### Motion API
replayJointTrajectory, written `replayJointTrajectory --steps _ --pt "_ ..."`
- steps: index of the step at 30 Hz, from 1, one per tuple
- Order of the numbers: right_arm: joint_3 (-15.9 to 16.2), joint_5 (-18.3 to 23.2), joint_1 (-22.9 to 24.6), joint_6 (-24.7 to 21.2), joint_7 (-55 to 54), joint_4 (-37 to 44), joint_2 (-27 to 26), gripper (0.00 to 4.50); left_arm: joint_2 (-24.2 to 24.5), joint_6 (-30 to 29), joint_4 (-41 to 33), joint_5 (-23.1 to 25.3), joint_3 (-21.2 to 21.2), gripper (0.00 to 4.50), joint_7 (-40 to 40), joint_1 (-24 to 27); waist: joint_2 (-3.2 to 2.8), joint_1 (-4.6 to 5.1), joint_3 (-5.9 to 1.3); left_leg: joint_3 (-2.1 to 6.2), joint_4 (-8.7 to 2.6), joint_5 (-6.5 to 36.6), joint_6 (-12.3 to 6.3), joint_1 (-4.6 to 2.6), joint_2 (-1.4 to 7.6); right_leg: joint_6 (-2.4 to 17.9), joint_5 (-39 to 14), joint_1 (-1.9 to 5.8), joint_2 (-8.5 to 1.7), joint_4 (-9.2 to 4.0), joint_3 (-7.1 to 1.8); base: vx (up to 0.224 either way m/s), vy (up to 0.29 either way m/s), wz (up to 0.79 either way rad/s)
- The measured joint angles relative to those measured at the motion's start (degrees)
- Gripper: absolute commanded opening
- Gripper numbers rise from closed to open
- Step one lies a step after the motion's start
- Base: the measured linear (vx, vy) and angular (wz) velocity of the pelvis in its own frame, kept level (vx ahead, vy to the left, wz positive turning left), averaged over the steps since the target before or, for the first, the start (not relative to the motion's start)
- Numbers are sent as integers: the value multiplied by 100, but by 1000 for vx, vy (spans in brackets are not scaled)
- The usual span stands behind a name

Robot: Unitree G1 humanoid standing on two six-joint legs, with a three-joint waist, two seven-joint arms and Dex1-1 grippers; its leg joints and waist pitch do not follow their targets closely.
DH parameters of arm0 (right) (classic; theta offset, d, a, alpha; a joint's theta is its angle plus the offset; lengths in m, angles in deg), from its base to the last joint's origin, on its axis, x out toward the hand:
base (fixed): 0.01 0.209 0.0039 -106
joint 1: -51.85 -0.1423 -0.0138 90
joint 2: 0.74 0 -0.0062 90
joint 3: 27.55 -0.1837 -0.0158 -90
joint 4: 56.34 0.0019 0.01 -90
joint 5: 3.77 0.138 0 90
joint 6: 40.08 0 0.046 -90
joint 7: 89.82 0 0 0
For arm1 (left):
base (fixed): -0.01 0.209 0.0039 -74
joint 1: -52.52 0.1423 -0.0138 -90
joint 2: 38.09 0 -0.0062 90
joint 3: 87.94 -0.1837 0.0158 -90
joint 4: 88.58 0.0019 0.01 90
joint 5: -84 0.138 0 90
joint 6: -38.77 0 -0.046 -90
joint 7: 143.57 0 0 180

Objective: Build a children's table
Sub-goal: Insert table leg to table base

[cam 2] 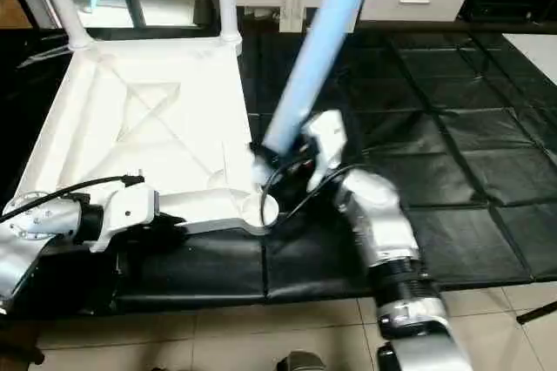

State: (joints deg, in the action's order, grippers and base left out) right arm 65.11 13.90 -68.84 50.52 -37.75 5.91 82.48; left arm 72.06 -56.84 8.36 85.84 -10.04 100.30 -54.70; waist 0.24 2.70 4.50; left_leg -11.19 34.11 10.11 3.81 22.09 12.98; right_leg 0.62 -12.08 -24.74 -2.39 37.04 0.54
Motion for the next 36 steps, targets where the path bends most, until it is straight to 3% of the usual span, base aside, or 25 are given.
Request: replayJointTrajectory --steps 7,9,14,20,25,29,36 --pt "10 257 159 -4 586 -139 -41 186 -443 -358 -145 -151 -142 6 -291 -29 7 -129 7 -12 2 4 5 -2 -11 0 0 1 -18 -1 -6 0 0 0" --pt "-2 283 131 233 884 -405 -4 186 -572 -474 -139 -102 -197 6 -311 -105 7 -164 7 -11 2 3 6 -3 -9 0 0 5 -18 1 -1 0 0 0" --pt "24 204 89 662 1136 -616 120 186 -616 -518 -139 -64 -279 6 -321 -165 6 -186 7 -11 4 2 8 -6 -11 0 0 17 -32 -3 1 0 0 0" --pt "102 126 63 772 1275 -621 272 186 -635 -519 -120 -19 -395 6 -338 -244 7 -216 7 -11 4 2 8 -6 -13 0 0 26 -48 -6 7 0 0 0" --pt "101 197 -50 486 1563 -618 563 186 -684 -487 -59 -12 -510 0 -297 -340 5 -267 8 -12 8 2 8 -6 -19 -2 -1 34 -62 -8 15 0 0 0" --pt "-129 325 -74 63 1715 -620 935 186 -707 -452 30 7 -516 0 -262 -398 1 -282 11 -15 8 2 8 -7 -21 -2 -1 38 -65 -10 16 0 0 0" --pt "-222 539 -109 -356 1834 -310 1021 186 -753 -404 192 6 -586 0 -255 -532 -12 -299 18 -14 8 -3 16 -8 -19 -3 -1 41 -69 -4 24 0 0 0"
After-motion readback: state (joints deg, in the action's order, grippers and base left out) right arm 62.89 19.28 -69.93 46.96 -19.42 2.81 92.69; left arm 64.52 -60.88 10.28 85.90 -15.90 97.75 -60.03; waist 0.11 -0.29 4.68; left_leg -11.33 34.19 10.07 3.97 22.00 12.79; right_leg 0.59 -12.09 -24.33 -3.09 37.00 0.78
